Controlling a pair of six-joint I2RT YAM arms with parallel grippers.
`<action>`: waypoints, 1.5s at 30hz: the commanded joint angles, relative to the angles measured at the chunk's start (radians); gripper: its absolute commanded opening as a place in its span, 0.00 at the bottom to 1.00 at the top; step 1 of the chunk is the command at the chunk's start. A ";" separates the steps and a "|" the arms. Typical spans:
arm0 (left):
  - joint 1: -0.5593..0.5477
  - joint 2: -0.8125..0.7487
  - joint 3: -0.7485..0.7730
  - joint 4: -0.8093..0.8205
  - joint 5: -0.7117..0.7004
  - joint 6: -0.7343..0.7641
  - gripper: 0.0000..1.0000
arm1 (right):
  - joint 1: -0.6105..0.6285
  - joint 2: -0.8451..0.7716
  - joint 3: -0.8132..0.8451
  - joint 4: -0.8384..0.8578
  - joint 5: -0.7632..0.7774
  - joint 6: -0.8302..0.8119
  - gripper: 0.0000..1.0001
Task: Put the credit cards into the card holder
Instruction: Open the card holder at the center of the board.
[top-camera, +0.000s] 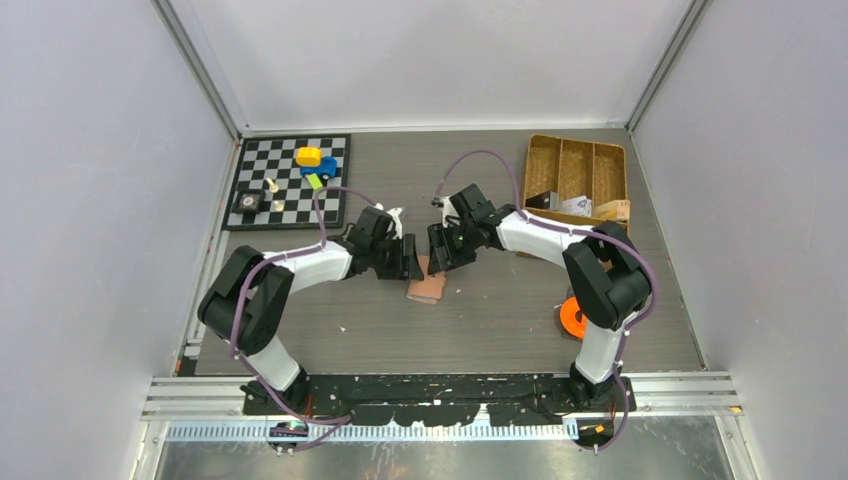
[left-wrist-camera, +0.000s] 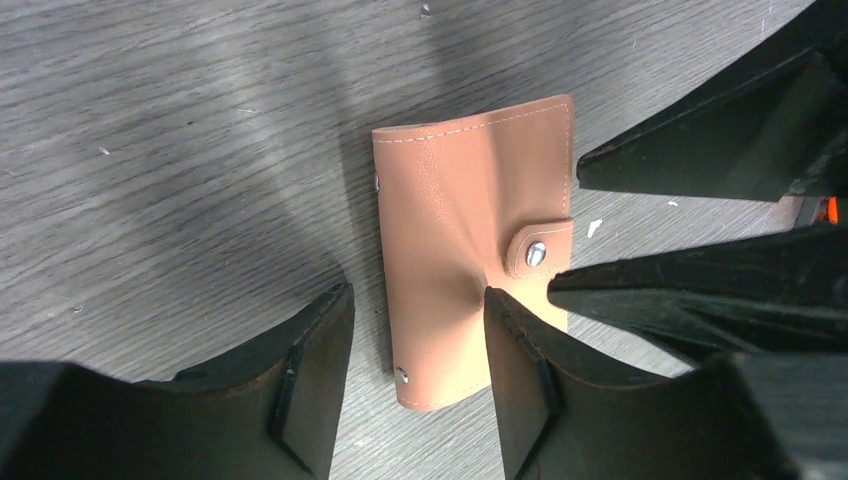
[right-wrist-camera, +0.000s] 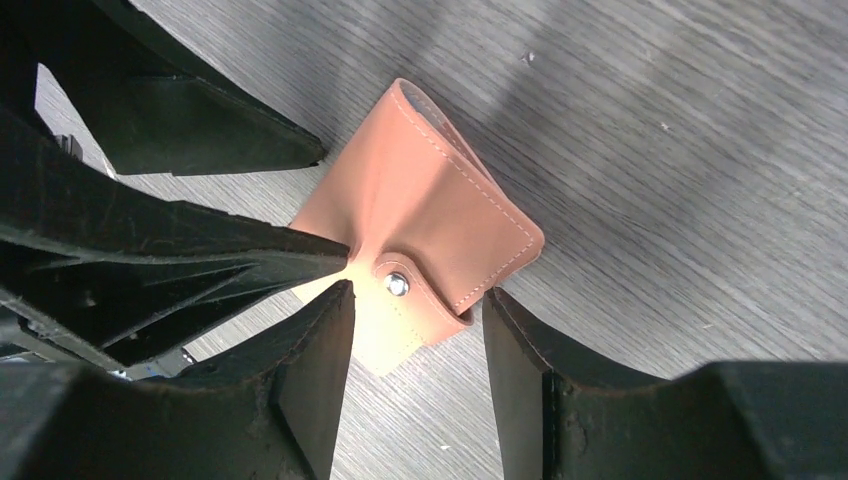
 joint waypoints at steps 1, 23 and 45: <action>-0.008 0.047 0.009 -0.015 -0.033 0.042 0.50 | 0.031 -0.005 -0.005 0.032 0.028 -0.034 0.55; -0.039 0.091 0.030 -0.092 -0.122 0.072 0.22 | 0.193 -0.025 -0.130 0.068 0.360 -0.015 0.23; -0.042 0.116 -0.020 -0.063 -0.141 -0.017 0.13 | 0.276 -0.203 -0.373 0.395 0.257 0.060 0.00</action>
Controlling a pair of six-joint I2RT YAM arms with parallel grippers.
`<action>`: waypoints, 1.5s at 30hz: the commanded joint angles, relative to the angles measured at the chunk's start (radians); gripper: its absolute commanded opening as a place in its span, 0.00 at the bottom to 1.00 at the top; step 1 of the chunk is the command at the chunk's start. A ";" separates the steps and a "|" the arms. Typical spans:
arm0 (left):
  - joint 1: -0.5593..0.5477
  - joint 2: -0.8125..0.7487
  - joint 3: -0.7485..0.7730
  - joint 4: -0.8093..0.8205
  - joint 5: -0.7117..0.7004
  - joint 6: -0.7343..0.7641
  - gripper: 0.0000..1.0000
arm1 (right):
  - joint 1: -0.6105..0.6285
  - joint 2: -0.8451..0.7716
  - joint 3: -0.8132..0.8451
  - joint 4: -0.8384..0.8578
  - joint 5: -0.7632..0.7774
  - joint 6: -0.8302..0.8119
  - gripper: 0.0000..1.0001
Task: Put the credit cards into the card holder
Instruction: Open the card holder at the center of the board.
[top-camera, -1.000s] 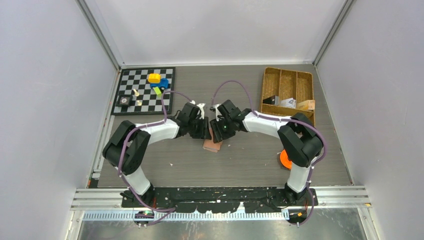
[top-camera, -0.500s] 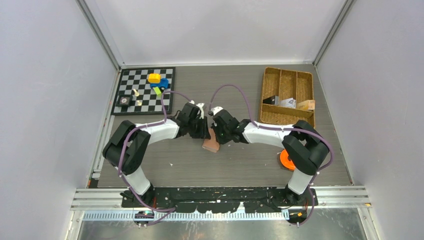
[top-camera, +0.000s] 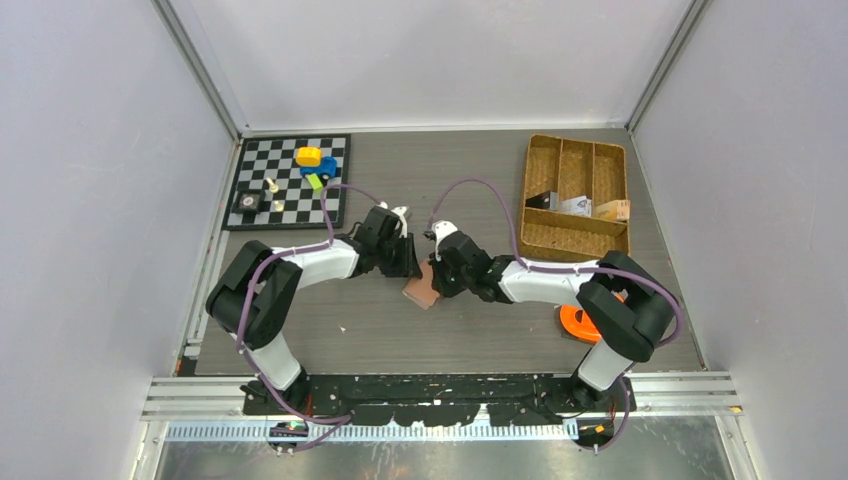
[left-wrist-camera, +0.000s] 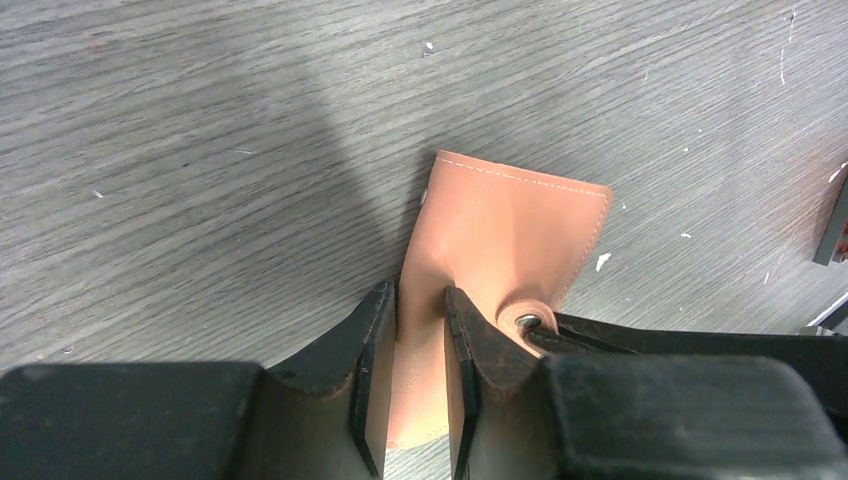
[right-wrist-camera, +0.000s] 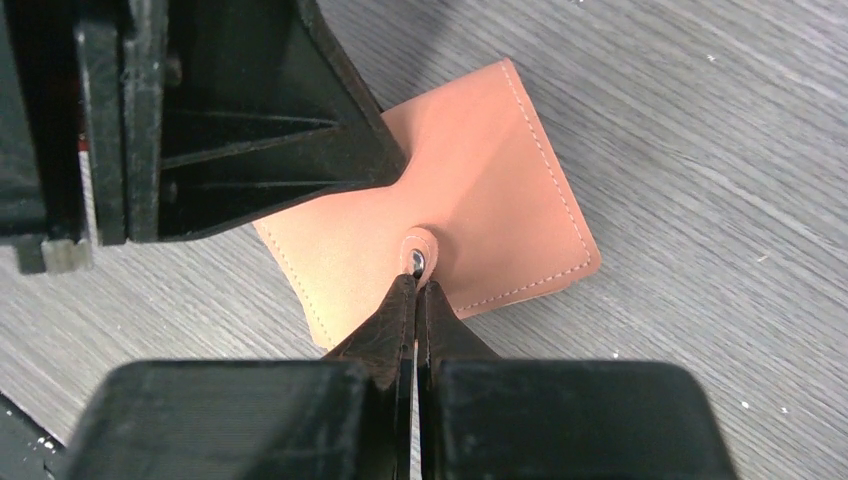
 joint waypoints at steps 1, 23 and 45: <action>-0.009 0.064 -0.054 -0.081 -0.080 -0.007 0.13 | 0.026 -0.027 -0.045 0.041 -0.173 0.025 0.00; -0.010 0.080 -0.121 -0.011 -0.050 -0.067 0.12 | 0.075 -0.031 -0.032 0.086 -0.222 -0.003 0.00; -0.015 -0.231 -0.132 -0.140 -0.044 -0.045 0.33 | 0.084 -0.394 -0.108 -0.212 0.066 0.147 0.55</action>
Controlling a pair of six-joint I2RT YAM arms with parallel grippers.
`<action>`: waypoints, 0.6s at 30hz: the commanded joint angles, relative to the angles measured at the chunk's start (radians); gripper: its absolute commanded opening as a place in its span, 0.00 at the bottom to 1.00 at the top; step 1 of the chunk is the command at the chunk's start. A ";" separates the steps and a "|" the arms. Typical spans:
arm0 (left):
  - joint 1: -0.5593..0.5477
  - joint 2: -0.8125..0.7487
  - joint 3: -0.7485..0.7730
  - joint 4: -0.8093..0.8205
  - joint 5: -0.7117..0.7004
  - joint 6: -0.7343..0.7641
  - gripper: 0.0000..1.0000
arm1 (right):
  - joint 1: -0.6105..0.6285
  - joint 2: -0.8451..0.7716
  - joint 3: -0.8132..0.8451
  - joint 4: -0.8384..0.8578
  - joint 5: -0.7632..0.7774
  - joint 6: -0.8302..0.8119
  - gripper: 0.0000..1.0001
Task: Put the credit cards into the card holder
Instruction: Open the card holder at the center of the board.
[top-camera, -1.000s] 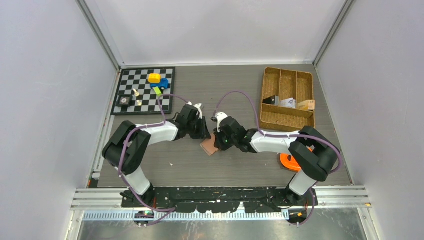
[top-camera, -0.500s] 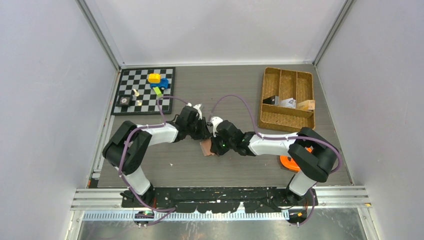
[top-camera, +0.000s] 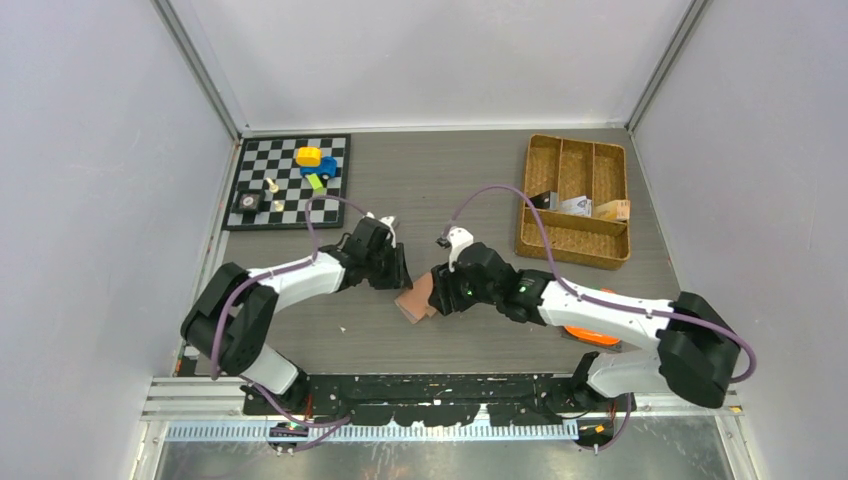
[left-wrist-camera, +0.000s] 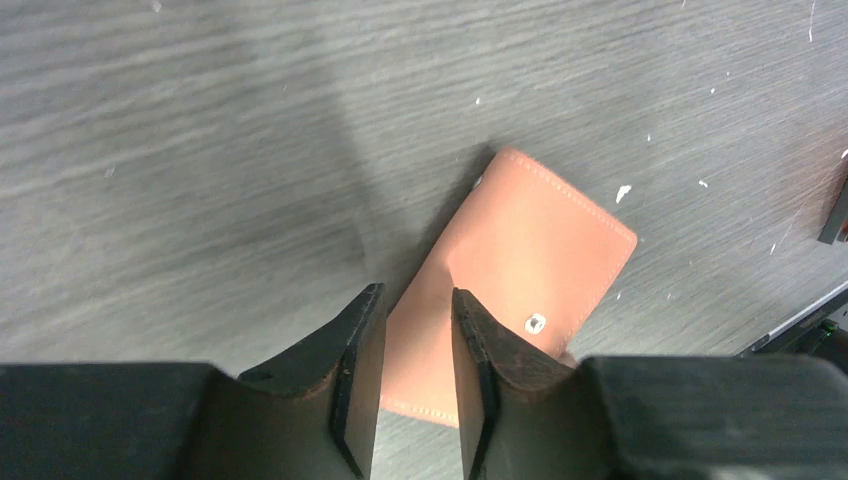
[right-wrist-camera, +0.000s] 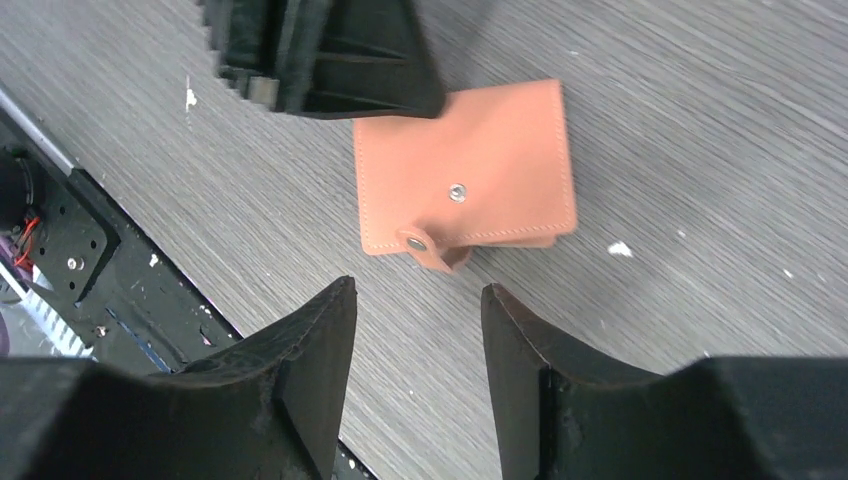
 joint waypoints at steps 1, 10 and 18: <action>-0.008 -0.101 -0.045 -0.072 0.005 0.018 0.36 | 0.003 -0.077 -0.009 -0.119 0.131 0.101 0.55; -0.012 -0.216 -0.161 -0.016 0.030 0.021 0.53 | 0.004 0.017 0.056 -0.081 0.187 0.331 0.56; -0.045 -0.200 -0.209 0.079 0.072 0.000 0.52 | 0.007 0.143 0.131 0.001 0.160 0.375 0.44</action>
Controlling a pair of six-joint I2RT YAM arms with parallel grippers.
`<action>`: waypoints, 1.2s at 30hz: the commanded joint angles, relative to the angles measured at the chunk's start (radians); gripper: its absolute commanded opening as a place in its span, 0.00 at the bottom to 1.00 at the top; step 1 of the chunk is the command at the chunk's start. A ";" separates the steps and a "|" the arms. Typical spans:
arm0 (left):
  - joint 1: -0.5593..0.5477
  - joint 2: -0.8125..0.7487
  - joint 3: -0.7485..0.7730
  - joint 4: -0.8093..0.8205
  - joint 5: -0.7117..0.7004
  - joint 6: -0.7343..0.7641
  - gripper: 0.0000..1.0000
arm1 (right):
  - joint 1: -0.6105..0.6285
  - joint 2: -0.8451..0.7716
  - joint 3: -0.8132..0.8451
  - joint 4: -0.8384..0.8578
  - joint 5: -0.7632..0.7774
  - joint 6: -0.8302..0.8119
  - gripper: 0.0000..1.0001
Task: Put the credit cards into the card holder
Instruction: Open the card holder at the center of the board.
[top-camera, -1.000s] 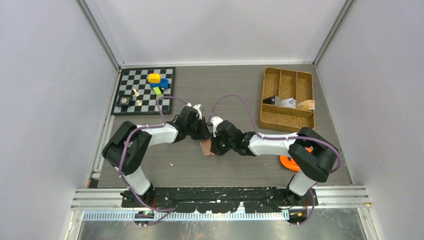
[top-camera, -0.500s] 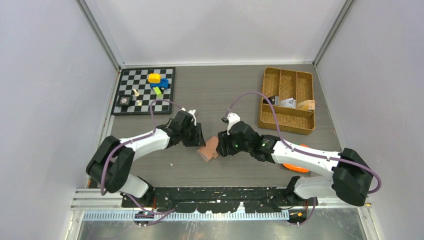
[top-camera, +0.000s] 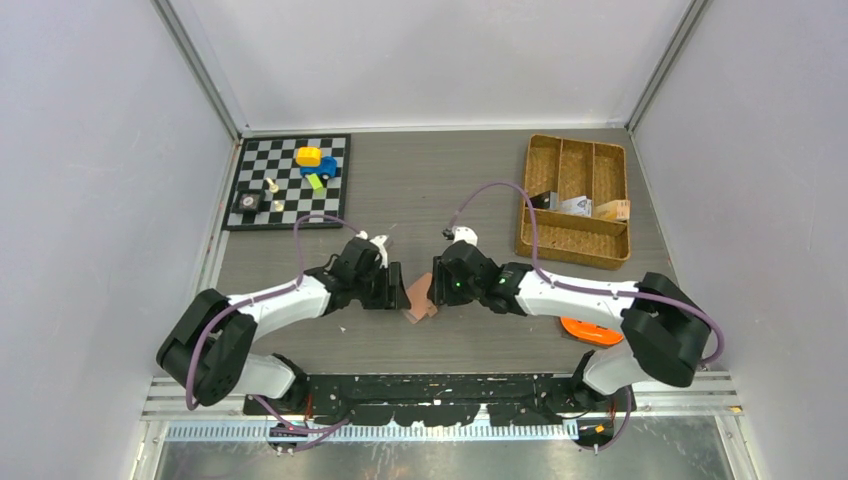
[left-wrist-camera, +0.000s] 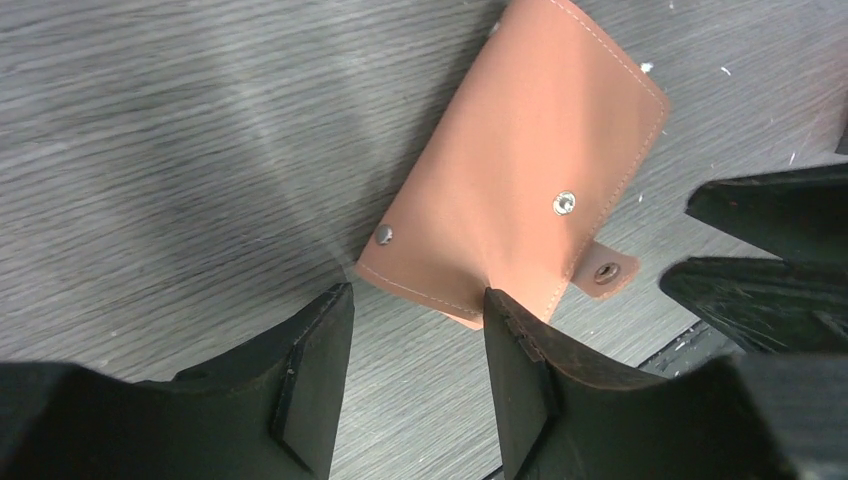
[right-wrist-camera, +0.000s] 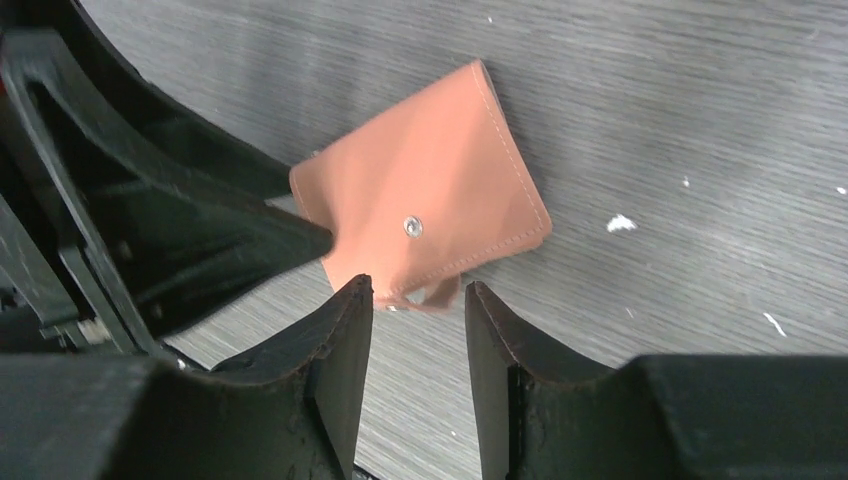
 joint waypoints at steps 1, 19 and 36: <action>-0.036 -0.001 -0.015 0.076 0.031 -0.001 0.52 | 0.005 0.052 0.089 0.078 0.010 0.042 0.43; -0.123 -0.148 -0.001 -0.010 -0.133 0.043 0.52 | 0.049 0.095 0.070 -0.020 -0.033 0.073 0.34; -0.379 -0.033 0.128 -0.022 -0.368 0.337 0.79 | 0.054 0.079 -0.056 -0.024 -0.001 0.153 0.24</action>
